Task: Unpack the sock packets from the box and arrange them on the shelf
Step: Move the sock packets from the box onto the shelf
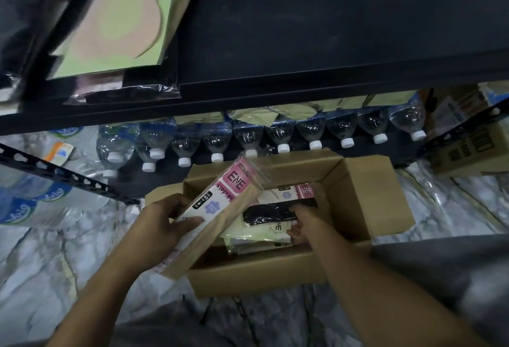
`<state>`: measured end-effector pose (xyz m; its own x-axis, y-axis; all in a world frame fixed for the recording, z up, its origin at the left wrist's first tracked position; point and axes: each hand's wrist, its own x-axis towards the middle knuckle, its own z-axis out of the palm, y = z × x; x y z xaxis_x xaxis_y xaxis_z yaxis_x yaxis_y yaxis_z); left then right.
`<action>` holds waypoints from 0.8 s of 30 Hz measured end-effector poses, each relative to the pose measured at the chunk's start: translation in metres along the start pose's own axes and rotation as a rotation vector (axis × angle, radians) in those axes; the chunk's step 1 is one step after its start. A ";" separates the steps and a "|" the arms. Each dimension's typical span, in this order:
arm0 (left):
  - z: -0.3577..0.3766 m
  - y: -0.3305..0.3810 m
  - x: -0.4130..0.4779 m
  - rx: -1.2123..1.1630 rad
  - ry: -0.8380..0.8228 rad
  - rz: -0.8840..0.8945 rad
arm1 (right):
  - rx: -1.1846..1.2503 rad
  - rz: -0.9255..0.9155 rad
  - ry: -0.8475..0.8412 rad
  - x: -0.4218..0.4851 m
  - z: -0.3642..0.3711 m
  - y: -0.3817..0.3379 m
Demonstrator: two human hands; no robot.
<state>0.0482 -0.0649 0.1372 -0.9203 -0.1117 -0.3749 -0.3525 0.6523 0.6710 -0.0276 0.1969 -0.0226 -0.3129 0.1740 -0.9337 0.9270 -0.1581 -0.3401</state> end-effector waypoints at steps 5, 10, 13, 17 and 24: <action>0.005 0.001 0.015 0.042 0.038 -0.036 | 0.057 -0.028 0.079 0.025 0.003 0.015; 0.013 0.003 0.023 -0.080 0.038 -0.117 | 0.131 -0.081 0.228 0.060 -0.008 0.018; 0.017 0.003 0.025 -0.161 0.035 -0.146 | 0.131 -0.134 0.305 0.041 -0.008 0.006; 0.018 0.008 0.023 -0.160 0.008 -0.125 | 0.111 -0.147 0.312 0.046 -0.012 0.004; 0.021 0.001 0.025 -0.123 0.002 -0.127 | 0.345 -0.091 0.234 0.041 -0.023 0.005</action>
<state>0.0284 -0.0514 0.1148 -0.8672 -0.1889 -0.4607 -0.4842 0.5358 0.6917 -0.0306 0.2254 -0.0599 -0.2981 0.4120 -0.8611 0.7616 -0.4411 -0.4747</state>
